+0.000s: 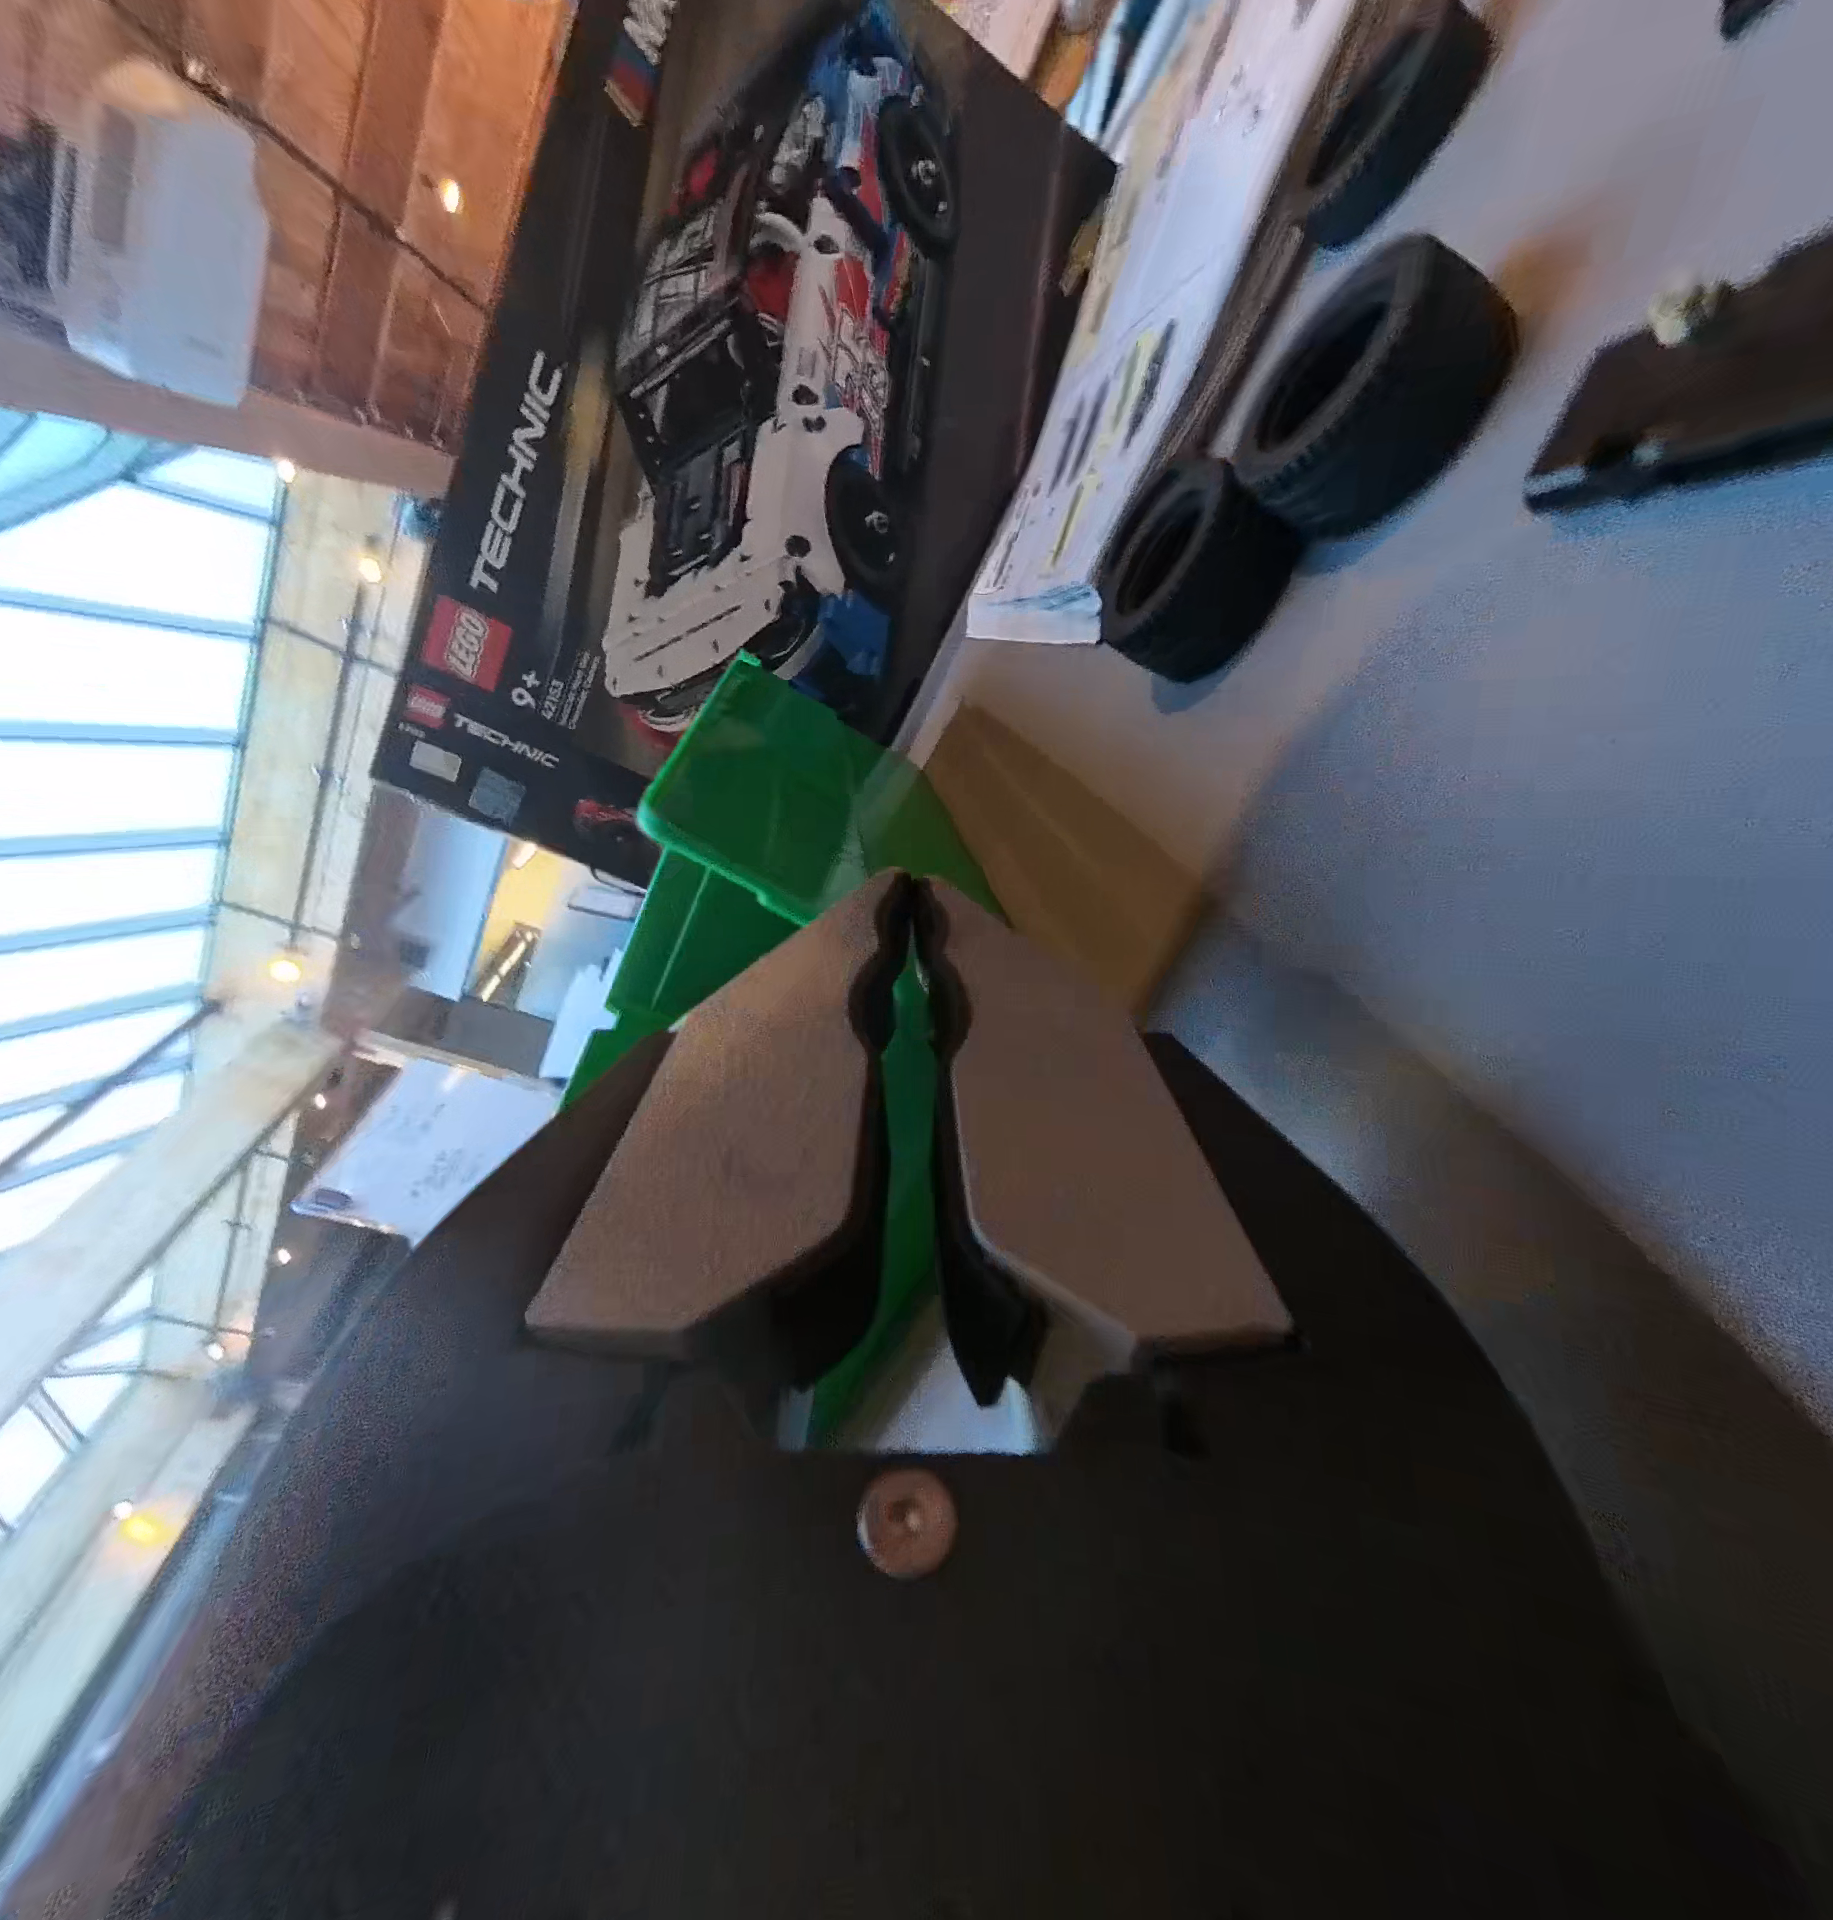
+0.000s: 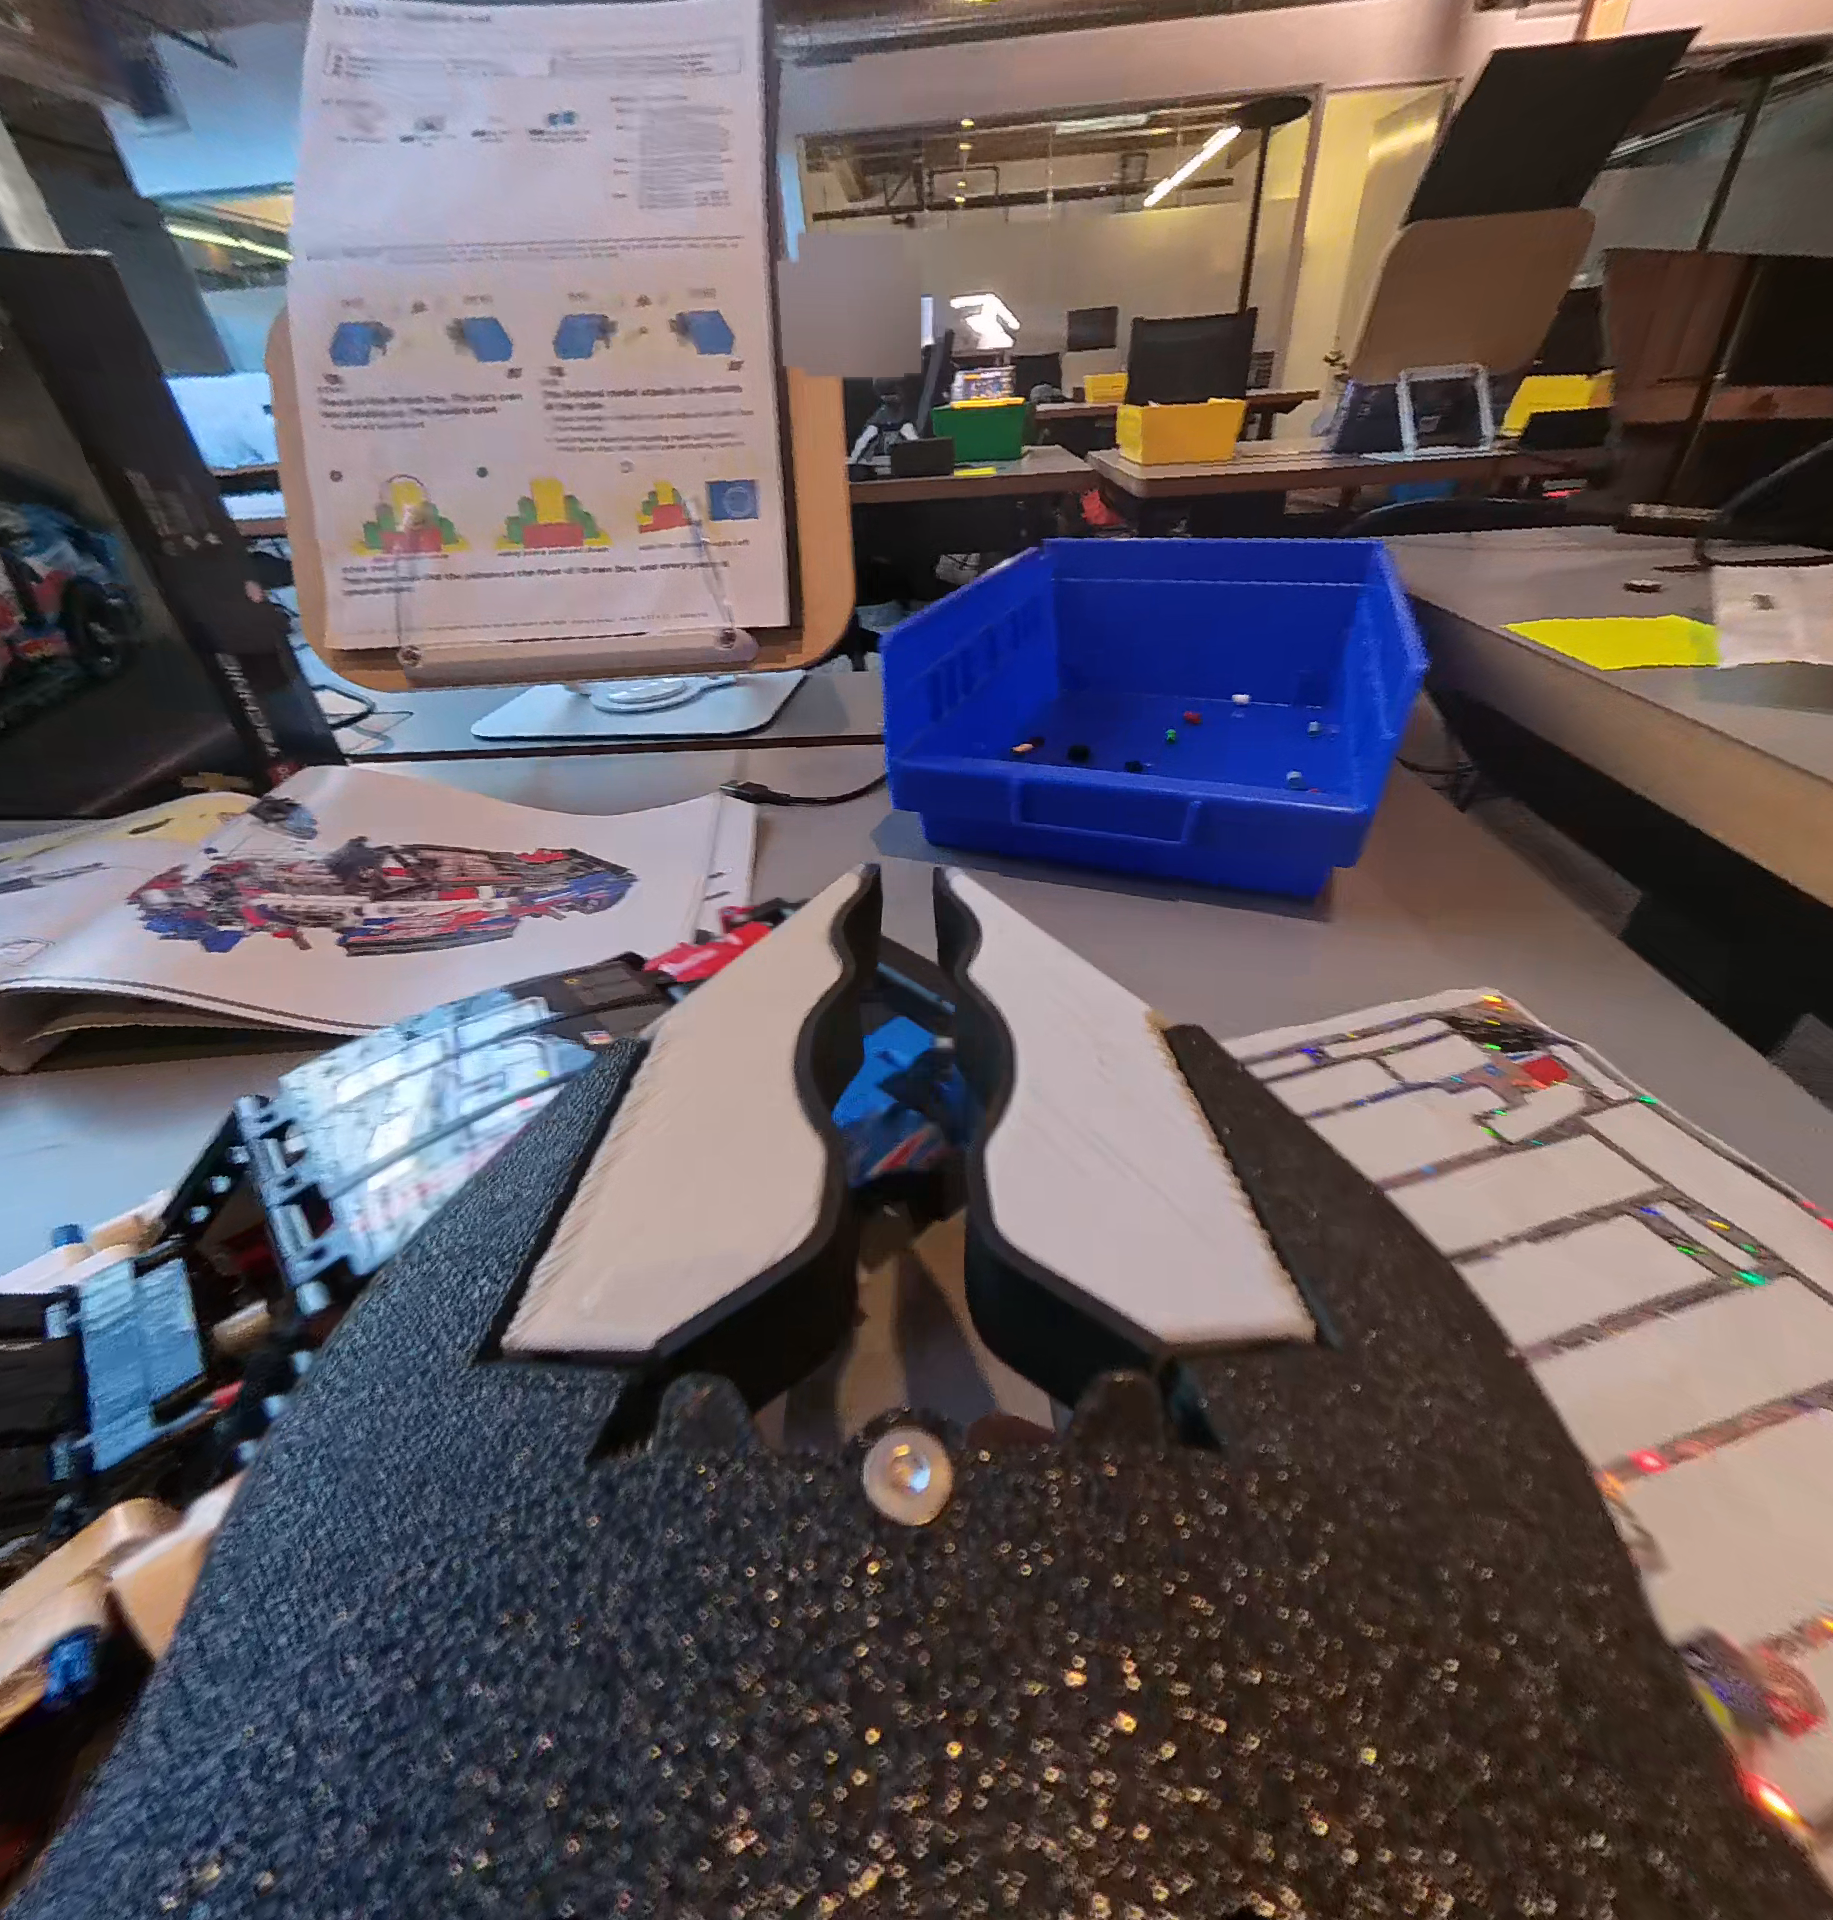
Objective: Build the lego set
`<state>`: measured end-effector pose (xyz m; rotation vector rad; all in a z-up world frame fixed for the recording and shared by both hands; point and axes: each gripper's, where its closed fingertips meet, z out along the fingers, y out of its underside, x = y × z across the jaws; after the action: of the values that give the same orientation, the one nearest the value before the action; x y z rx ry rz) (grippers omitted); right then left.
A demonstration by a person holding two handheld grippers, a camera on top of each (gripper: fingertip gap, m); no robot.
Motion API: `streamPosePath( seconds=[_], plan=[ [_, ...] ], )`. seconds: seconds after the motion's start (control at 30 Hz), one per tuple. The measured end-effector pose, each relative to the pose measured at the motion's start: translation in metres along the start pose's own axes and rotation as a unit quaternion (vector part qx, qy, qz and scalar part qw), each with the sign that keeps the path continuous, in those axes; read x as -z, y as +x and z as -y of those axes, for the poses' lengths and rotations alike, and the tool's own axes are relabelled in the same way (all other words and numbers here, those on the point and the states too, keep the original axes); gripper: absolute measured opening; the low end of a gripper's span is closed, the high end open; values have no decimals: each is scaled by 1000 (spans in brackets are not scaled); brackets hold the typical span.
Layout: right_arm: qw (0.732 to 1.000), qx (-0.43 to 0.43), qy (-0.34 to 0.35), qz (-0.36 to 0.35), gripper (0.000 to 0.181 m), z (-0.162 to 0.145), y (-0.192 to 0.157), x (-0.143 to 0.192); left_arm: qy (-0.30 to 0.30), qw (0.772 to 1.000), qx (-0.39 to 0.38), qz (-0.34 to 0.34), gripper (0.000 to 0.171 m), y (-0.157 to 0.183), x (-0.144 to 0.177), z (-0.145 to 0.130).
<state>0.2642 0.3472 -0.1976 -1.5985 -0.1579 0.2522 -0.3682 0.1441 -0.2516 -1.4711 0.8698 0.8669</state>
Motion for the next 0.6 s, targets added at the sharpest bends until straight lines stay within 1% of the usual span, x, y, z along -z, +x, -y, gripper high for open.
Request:
streamPosePath(
  seconds=[0.03, 0.1, 0.13, 0.27, 0.33, 0.4, 0.43, 0.47, 0.5, 0.53, 0.57, 0.6],
  plan=[
    [1000, -3, 3, 15, 9, 1, -8, -2, -5, 1000, -5, -6, 0, 2, -1, -3],
    [999, -8, 15, 41, 8, 5, -23, -4, -40, 999, -12, -28, 0, 9, -7, -12],
    [998, -15, 26, 52, 8, 8, -29, -4, -44, 999, -17, -26, 0, 9, -8, -13],
    [988, -80, 58, 122, 9, 16, -53, 0, -51, 998, -18, -13, 0, 6, -10, -15],
    [985, -82, 55, 142, 10, 17, -60, -1, -50, 999, -18, -7, 0, 4, -9, -15],
    [985, -63, 55, 152, 11, 19, -66, 0, -45, 999, -17, 1, 0, 2, -8, -14],
    [984, -41, 51, 163, 13, 21, -70, 3, -42, 999, -17, 5, 0, 1, -8, -13],
    [985, 11, 36, 167, 13, 23, -73, 7, -40, 999, -19, 9, 0, 0, -7, -13],
    [986, 86, 15, 141, 9, 25, -64, 11, -36, 999, -20, 14, 0, -1, -6, -12],
    [984, 151, -1, 89, 7, 32, -44, 17, -32, 999, -20, 22, 0, -3, -5, -10],
    [981, 184, -16, 49, 10, 41, -24, 27, -30, 999, -20, 29, 0, -5, -5, -10],
    [981, 189, -35, 30, 14, 46, -7, 40, -31, 999, -20, 34, 0, -6, -4, -10]
  ],
)
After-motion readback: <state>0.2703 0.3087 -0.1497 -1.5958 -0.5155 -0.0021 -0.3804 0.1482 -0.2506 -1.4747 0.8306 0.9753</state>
